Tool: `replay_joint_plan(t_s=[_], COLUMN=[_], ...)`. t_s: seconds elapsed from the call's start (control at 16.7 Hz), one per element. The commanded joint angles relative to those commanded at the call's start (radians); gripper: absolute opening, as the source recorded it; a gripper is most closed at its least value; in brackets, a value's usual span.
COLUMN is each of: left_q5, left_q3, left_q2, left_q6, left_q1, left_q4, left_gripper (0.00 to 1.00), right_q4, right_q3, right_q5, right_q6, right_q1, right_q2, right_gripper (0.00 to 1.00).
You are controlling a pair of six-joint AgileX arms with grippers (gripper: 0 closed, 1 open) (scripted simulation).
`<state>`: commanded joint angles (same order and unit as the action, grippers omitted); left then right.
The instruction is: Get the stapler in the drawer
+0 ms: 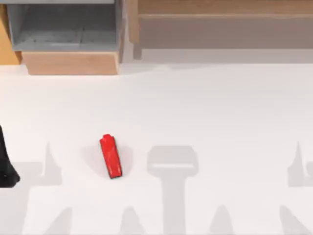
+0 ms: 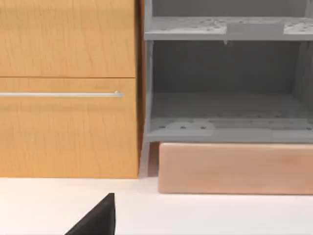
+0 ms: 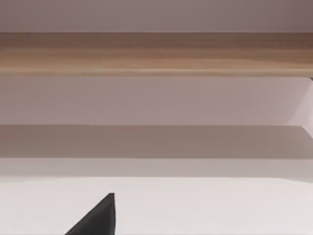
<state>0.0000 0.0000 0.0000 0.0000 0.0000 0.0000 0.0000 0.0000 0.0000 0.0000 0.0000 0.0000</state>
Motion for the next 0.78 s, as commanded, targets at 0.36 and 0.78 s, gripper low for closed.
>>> replay_joint_plan(t_s=[0.36, 0.78], left_q5=[0.031, 0.146], left_q3=[0.047, 0.281], left_q2=[0.097, 0.575], left_q6=[0.067, 0.403], left_q1=[0.011, 0.093], left_q4=[0.052, 0.305], left_gripper=[1.0, 1.0], right_q4=[0.0, 0.0], right_q3=[0.0, 0.0], right_q5=[0.0, 0.0], right_q6=[0.0, 0.0], right_q1=[0.0, 0.0], right_q2=[0.0, 0.0], right_gripper=[1.0, 1.0])
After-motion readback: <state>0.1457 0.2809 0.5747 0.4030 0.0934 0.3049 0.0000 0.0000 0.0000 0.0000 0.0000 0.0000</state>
